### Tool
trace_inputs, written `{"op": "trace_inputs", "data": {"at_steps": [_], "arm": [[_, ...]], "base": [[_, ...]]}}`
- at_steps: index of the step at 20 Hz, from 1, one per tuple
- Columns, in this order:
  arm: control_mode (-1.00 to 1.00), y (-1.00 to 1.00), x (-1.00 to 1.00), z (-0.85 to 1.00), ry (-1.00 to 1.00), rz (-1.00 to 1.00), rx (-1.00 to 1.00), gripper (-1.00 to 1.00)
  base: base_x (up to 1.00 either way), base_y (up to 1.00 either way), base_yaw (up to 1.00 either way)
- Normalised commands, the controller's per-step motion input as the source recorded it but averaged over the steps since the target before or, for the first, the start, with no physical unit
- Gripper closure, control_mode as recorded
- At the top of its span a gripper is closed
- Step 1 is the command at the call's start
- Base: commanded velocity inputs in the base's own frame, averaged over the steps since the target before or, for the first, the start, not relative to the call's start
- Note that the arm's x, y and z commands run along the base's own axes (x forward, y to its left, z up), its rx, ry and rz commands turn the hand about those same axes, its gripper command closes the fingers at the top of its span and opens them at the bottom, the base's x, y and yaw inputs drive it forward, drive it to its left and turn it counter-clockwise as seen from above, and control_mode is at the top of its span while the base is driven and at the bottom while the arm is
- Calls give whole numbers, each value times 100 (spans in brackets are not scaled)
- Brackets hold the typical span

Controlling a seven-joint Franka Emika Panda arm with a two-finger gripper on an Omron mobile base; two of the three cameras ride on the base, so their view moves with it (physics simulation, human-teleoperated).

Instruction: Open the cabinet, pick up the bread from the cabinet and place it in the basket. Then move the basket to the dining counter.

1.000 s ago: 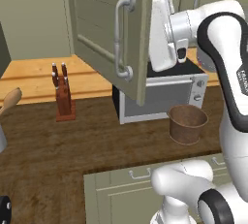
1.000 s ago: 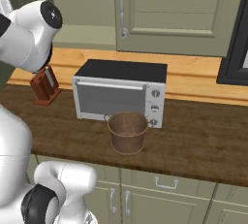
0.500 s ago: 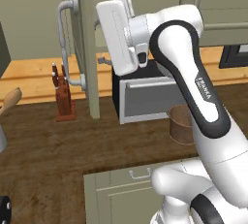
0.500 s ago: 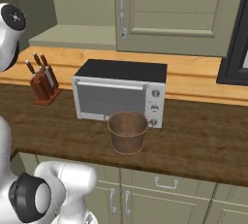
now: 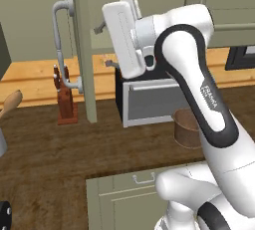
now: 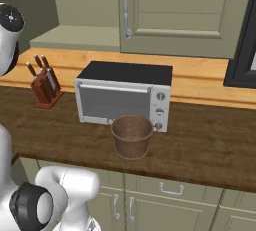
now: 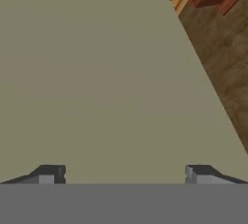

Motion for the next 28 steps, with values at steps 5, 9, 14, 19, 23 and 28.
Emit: {"op": "trace_inputs", "data": {"at_steps": [5, 9, 14, 19, 23, 28], "arm": [[-100, -100, -3, 1, 0, -6, -1, -100], [-100, -100, -39, 1, -6, -1, -4, -100], [-100, -100, -97, 0, -34, 0, -22, -100], [-100, -78, -80, 0, -30, 0, -32, -100], [-100, -62, -29, 0, -28, -3, -39, -100], [-100, -86, 0, 6, -18, -1, -25, -100]], "base": [[0, 0, 0], [0, 0, 0], [0, 0, 0], [0, 0, 0], [0, 0, 0], [0, 0, 0]]}}
